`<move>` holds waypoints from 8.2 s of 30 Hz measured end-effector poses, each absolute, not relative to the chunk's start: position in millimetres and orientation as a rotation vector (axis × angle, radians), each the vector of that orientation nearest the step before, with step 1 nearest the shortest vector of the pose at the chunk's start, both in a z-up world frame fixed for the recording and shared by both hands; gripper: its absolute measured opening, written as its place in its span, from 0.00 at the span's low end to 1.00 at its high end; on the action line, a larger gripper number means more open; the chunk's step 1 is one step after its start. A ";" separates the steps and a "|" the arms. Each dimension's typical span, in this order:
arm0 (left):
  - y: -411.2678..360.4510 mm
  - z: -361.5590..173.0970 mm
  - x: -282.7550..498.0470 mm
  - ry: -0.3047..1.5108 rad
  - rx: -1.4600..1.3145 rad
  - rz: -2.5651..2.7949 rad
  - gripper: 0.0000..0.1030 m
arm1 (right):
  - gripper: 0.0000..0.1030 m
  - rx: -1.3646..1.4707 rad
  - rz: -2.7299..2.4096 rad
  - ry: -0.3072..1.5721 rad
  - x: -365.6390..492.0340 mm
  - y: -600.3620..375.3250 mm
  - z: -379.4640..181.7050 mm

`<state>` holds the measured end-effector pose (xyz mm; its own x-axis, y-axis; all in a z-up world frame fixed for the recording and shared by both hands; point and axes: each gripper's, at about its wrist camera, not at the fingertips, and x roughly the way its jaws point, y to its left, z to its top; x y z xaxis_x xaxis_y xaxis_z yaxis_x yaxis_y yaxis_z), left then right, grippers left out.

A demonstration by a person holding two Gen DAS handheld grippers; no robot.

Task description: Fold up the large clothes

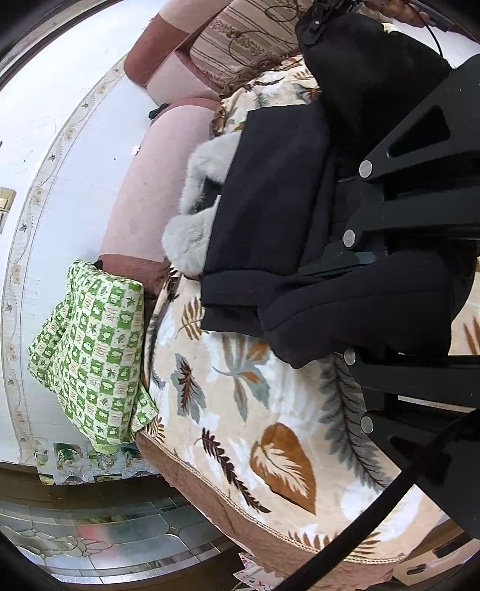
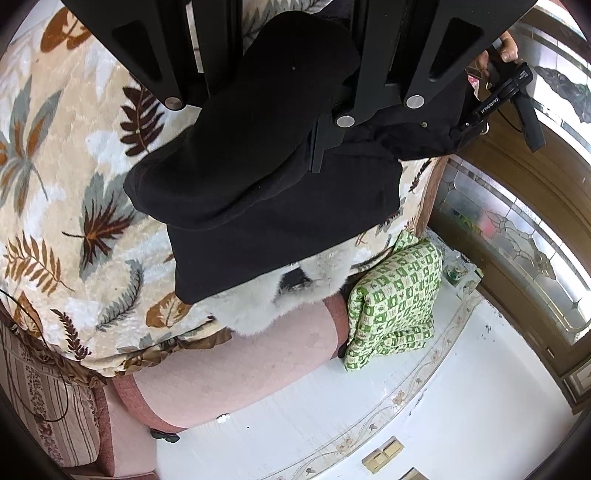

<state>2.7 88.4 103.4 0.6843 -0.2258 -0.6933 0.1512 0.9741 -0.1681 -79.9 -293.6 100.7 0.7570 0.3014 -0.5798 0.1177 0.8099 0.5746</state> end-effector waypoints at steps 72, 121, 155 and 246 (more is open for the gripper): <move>-82.8 19.3 270.9 0.802 0.154 -0.030 0.69 | 0.48 0.460 0.134 0.732 116.7 -312.6 97.5; 106.2 43.8 121.0 0.717 -0.072 0.062 0.76 | 0.59 0.140 -0.134 0.923 246.3 -165.8 -4.9; 124.6 45.1 123.5 0.764 -0.100 0.056 0.76 | 0.40 0.051 0.011 0.732 238.9 -84.4 50.8; 38.5 63.5 63.8 0.611 0.062 -0.083 0.86 | 0.82 0.105 -0.309 0.672 -3.3 -211.3 -8.5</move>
